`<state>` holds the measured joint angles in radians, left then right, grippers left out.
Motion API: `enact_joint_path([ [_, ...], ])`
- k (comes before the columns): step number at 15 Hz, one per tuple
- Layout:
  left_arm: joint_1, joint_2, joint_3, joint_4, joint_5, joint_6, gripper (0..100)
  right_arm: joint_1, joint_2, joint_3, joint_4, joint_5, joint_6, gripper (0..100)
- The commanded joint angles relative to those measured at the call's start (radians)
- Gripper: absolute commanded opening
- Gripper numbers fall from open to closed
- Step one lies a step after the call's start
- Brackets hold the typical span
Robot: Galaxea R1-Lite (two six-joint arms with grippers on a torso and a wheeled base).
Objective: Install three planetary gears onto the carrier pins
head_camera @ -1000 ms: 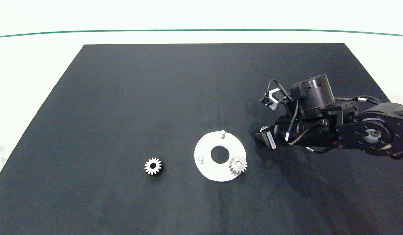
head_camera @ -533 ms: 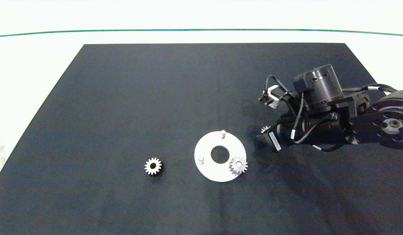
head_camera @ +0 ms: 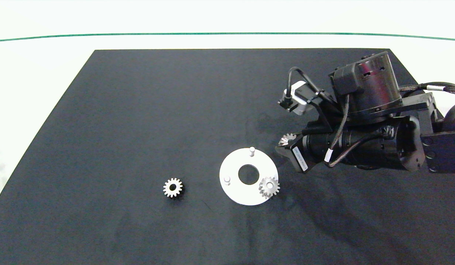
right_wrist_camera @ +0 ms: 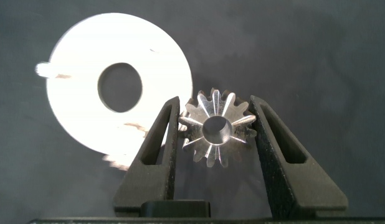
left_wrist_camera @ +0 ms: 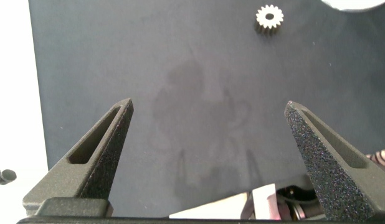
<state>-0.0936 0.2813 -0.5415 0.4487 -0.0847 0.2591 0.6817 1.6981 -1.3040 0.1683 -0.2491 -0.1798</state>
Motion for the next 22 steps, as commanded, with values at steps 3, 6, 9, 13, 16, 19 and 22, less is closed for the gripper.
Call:
enact_joint_path([
  [3,-0.001,0.006,0.003,0.001,-0.001,0.002,100,0.035,0.060,-0.017,-0.006,-0.022,0.002,16],
  [6,-0.001,0.006,0.002,-0.001,-0.001,0.002,100,0.036,0.112,-0.029,-0.075,-0.022,0.003,16],
  [9,-0.001,0.010,0.000,-0.001,-0.001,0.002,100,0.048,0.129,-0.063,-0.078,-0.025,0.005,16],
  [13,-0.001,0.018,0.000,-0.016,-0.001,0.002,100,0.067,0.172,-0.101,-0.076,-0.025,0.020,16],
  [16,0.000,0.013,0.003,-0.016,-0.001,0.002,100,0.079,0.181,-0.098,-0.078,-0.025,0.036,16],
  [19,-0.001,0.013,-0.002,-0.016,0.000,0.002,100,0.079,0.189,-0.112,-0.075,-0.027,0.037,16],
  [22,0.000,0.013,-0.003,-0.016,0.000,0.002,100,0.073,0.193,-0.112,-0.076,-0.027,0.040,16],
])
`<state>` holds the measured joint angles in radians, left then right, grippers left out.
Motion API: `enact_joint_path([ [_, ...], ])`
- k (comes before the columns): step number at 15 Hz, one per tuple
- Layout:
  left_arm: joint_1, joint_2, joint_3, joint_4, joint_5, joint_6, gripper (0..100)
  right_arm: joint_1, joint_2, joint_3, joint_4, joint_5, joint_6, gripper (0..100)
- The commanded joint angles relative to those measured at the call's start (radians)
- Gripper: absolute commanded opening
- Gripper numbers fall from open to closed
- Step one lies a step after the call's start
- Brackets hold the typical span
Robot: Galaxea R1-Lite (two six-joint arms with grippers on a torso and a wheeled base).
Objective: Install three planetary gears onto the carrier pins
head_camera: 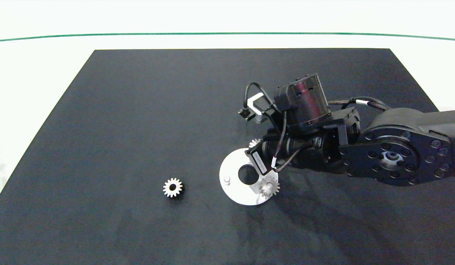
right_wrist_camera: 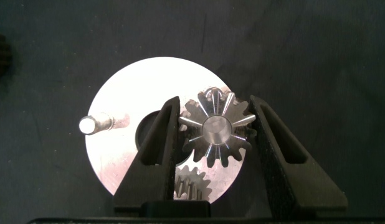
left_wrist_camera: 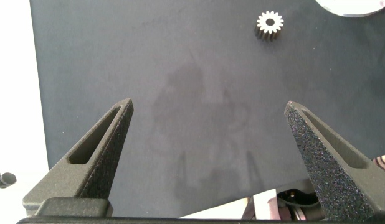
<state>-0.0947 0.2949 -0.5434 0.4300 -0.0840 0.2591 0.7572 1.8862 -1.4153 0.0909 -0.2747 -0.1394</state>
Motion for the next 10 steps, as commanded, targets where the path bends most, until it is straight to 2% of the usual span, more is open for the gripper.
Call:
enact_joint_path([
  [1,0.001,0.000,-0.001,0.003,0.000,0.002,100,-0.003,0.007,-0.002,0.000,-0.001,-0.002,16],
  [10,0.000,-0.002,-0.004,0.001,-0.002,0.002,100,-0.004,0.050,-0.047,-0.003,-0.001,0.021,16],
])
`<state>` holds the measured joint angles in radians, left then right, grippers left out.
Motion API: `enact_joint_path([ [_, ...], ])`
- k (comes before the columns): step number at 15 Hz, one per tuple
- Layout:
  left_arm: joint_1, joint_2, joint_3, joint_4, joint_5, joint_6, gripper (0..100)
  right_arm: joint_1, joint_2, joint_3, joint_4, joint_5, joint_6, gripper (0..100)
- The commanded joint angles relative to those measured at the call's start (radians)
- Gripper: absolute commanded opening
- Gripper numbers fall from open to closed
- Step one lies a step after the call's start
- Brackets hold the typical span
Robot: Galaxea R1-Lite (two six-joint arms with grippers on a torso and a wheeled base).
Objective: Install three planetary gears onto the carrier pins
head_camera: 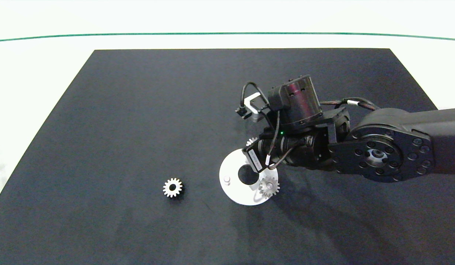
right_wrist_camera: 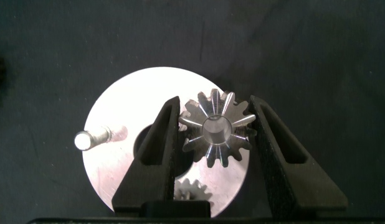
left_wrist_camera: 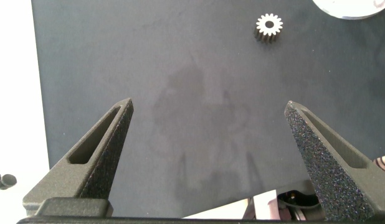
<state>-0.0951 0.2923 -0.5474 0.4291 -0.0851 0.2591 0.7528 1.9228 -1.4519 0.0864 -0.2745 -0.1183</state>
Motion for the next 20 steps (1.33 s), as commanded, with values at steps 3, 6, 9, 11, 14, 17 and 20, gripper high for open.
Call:
enact_joint_path([
  [3,-0.002,0.002,0.001,-0.003,-0.001,0.002,100,0.000,0.013,-0.010,0.001,-0.002,0.002,16],
  [6,-0.002,0.004,0.001,-0.003,-0.001,0.002,100,-0.001,0.022,-0.010,0.000,0.000,0.003,16],
  [9,-0.002,0.002,0.000,-0.003,-0.001,0.002,100,-0.001,0.033,-0.015,0.000,0.000,0.003,16],
  [11,-0.002,0.002,0.001,-0.003,-0.001,0.002,100,-0.006,0.033,-0.019,0.000,0.000,0.003,16],
  [14,-0.002,0.002,0.003,-0.003,-0.002,0.002,100,-0.018,0.033,-0.016,0.001,0.000,0.003,16],
  [17,-0.003,0.002,0.000,-0.003,-0.002,0.002,100,-0.023,0.035,-0.019,0.001,-0.002,0.003,16],
  [20,-0.005,0.001,0.000,-0.003,-0.002,0.000,100,-0.023,0.035,-0.018,0.003,-0.002,0.003,100],
])
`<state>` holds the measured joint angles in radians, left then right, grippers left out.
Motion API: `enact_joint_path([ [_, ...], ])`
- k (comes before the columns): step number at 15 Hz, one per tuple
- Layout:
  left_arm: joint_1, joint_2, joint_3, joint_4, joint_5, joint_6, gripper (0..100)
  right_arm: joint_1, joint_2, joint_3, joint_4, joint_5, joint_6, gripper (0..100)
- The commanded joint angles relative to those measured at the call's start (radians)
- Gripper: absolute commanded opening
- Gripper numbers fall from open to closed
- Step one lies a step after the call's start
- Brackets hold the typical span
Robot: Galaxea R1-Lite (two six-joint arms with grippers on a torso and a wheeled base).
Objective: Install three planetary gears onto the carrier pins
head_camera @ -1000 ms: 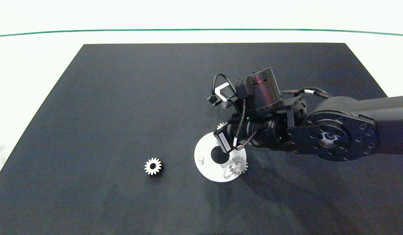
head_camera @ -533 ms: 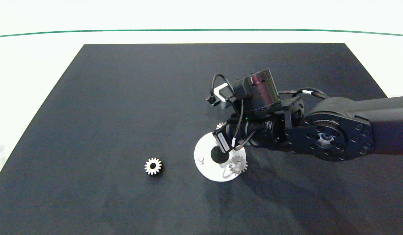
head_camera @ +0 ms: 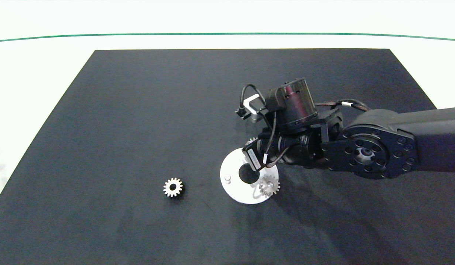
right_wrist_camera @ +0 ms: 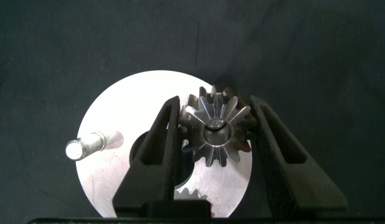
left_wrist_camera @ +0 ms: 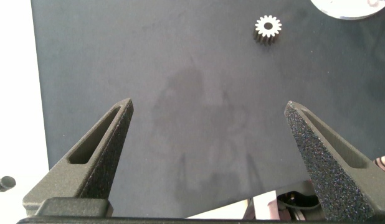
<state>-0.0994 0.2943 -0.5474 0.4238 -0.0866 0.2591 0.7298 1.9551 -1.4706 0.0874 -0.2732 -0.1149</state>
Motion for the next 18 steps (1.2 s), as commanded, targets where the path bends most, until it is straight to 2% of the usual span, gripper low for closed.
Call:
enact_joint_path([
  [1,0.000,-0.001,-0.002,0.003,0.001,0.002,100,0.000,0.002,0.001,0.002,-0.003,0.000,100],
  [11,0.000,0.003,-0.011,0.003,-0.001,0.002,100,0.000,-0.016,-0.023,0.011,-0.003,0.000,100],
  [14,0.000,0.003,-0.011,0.003,0.001,-0.001,100,0.000,-0.193,0.032,0.040,-0.008,-0.009,100],
  [15,0.000,0.002,-0.011,0.003,0.002,-0.003,100,-0.003,-0.285,0.073,0.051,-0.021,-0.011,100],
  [16,0.000,0.003,-0.003,0.003,0.002,-0.001,100,-0.018,-0.389,0.133,0.057,-0.067,-0.015,100],
  [17,-0.014,0.011,0.007,0.003,0.002,0.000,100,-0.041,-0.486,0.179,0.060,-0.113,-0.043,100],
  [18,-0.029,0.032,0.018,0.001,0.002,0.002,100,-0.050,-0.538,0.201,0.063,-0.127,-0.065,100],
])
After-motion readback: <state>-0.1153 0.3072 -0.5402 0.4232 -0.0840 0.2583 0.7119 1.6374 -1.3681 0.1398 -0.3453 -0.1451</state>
